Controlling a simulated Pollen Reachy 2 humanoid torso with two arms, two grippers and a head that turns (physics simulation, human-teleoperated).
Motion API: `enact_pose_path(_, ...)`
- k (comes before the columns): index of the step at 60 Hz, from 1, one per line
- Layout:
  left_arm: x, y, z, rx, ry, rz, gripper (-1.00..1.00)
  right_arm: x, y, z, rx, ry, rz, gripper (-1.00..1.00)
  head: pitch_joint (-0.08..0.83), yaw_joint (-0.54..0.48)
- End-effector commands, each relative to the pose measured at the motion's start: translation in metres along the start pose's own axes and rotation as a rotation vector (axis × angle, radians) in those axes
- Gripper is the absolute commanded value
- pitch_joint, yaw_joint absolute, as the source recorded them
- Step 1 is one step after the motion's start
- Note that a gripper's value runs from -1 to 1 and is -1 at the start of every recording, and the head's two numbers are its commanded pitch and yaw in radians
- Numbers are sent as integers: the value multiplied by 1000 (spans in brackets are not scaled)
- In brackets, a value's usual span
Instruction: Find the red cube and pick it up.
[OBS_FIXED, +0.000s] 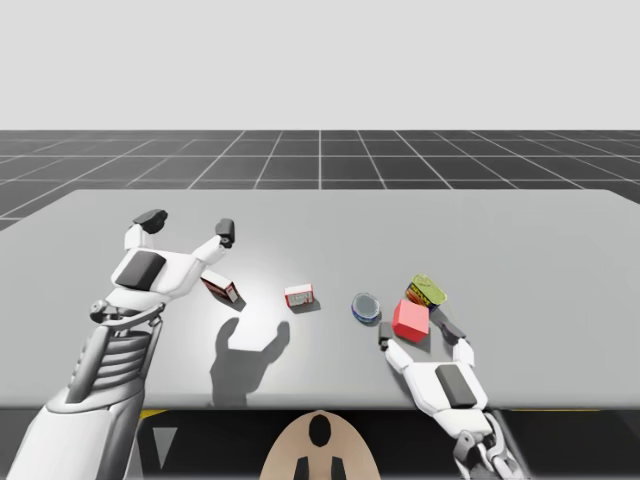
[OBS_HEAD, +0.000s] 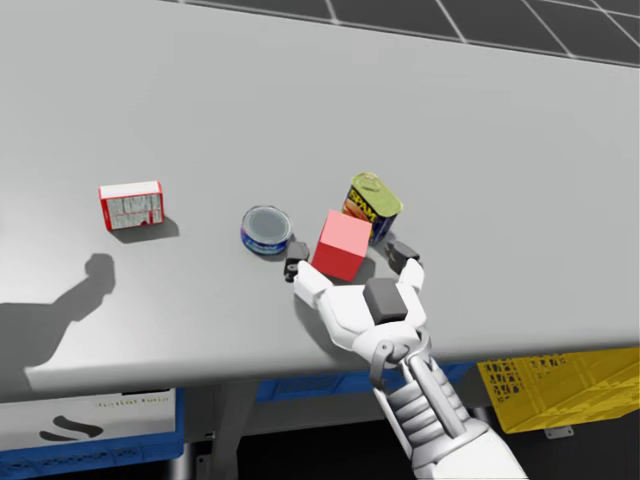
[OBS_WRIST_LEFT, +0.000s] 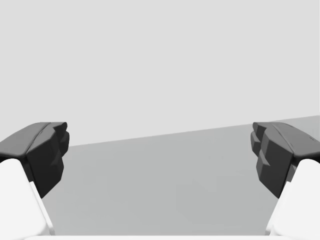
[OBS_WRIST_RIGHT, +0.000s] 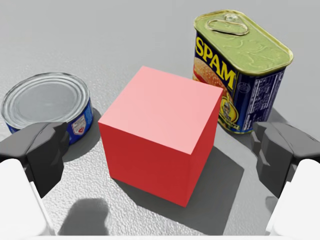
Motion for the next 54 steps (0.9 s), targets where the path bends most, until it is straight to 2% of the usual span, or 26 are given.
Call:
enact_pose_path(1, -1, -1, 0, -1, 2, -2, -1000, -7, 18, -12, -21, 24, -90, -1000, 751, -288)
enact_pose_path(15, -1, -2, 0, -5, 4, -2, -1000, -9, 15, -32, -75, 33, -47, -1000, 753, -285)
enact_pose_path(27, -1, -2, 0, -7, 5, -2, -1000, -14, 14, -38, -61, 70, -36, -1000, 753, -288)
enact_pose_path(28, -1, -2, 0, -7, 5, -2, -1000, -15, 14, -38, -74, 66, -32, -905, 752, -288)
enact_pose_path(29, 0, -2, 0, -7, 6, -2, -1000, -16, 14, -37, -85, 66, -38, -238, 752, -288)
enact_pose_path(30, 0, -3, 0, -8, 6, -2, -1000, -16, 14, -37, -81, 70, -41, 182, 752, -288)
enact_pose_path(31, 0, -2, 0, -8, 6, -2, -1000, -16, 14, -37, -78, 73, -41, 739, 753, -288)
enact_pose_path(32, 0, -2, 0, -8, 5, -2, -1000, -16, 14, -36, -74, 82, -52, 1000, 752, -290)
enact_pose_path(49, 0, -3, 1, -7, 4, -2, -1000, -17, 14, -29, -66, 95, -64, 1000, 746, -291)
enact_pose_path(54, 1, -3, 1, -6, 3, -2, -1000, -15, 15, -25, -61, 91, -66, 1000, 711, -291)
